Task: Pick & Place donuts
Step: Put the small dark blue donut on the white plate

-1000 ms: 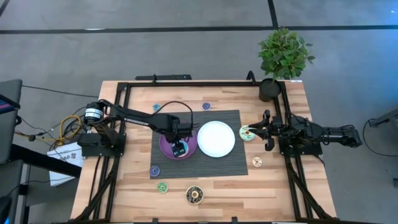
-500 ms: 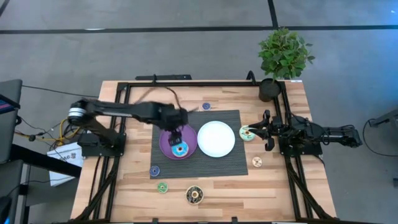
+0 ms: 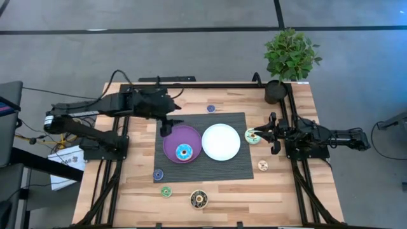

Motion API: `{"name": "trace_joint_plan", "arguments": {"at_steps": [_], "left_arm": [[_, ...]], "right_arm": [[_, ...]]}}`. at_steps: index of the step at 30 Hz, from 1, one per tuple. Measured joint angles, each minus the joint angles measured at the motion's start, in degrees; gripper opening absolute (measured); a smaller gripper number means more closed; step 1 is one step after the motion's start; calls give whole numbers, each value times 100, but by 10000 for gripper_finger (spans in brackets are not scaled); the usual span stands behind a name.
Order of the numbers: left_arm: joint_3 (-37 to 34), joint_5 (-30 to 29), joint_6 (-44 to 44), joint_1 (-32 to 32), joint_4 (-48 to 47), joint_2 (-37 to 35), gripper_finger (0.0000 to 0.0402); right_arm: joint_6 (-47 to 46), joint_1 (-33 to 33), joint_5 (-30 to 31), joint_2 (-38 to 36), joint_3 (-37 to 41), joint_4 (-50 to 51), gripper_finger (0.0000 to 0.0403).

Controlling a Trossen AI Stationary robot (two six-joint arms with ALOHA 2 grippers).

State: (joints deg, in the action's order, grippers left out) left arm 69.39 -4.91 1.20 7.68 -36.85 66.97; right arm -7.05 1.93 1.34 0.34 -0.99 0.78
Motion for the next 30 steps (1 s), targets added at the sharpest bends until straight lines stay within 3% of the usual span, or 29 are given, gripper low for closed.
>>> {"name": "trace_joint_plan", "arguments": {"at_steps": [5,15,23,27,30], "left_arm": [[-944,-10,-705,-26,595,-595,263],[-3142,-151,-2312,-166,3482,-1472,263],[-3531,-181,-2355,-149,3526,-1313,263],[-3534,-174,-2930,-146,3436,-1224,263],[-3532,-156,-2893,-148,3498,-1187,263]], "right_arm": [[0,-2,2,2,1,0,73],[0,-2,2,2,1,0,73],[0,-1,23,2,8,-48,73],[-2,59,37,2,11,-74,73],[-2,84,78,2,21,-145,69]]}}
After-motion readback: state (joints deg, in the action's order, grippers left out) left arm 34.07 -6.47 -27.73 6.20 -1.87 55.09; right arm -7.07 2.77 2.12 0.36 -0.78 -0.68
